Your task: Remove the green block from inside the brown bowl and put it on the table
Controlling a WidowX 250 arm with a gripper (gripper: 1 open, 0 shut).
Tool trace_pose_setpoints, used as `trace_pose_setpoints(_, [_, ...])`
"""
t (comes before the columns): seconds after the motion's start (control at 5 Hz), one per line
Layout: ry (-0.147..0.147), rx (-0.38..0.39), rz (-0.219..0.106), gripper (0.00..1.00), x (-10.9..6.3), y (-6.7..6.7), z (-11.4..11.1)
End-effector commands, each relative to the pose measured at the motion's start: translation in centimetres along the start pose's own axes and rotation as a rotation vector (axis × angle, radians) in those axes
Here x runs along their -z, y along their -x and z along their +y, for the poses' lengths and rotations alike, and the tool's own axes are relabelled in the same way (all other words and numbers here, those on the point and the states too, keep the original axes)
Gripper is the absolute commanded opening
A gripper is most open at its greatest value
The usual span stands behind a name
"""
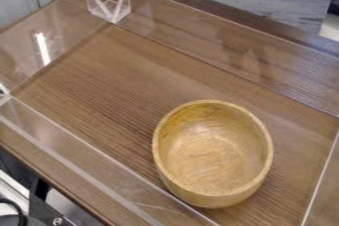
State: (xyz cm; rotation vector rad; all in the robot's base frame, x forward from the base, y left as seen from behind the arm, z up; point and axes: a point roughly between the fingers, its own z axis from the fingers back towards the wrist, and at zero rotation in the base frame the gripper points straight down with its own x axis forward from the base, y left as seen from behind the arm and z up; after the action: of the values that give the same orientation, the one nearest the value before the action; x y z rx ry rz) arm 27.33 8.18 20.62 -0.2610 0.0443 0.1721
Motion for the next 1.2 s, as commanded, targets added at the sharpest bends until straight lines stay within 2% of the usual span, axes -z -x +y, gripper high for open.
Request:
trace_pose_setpoints(0.0, [-0.001,0.021,-0.069,0.00,-1.6,-0.5,-0.1])
trace_pose_setpoints(1.0, [0.073,0.054,-0.099,0.00,0.7,-2.3,0.2])
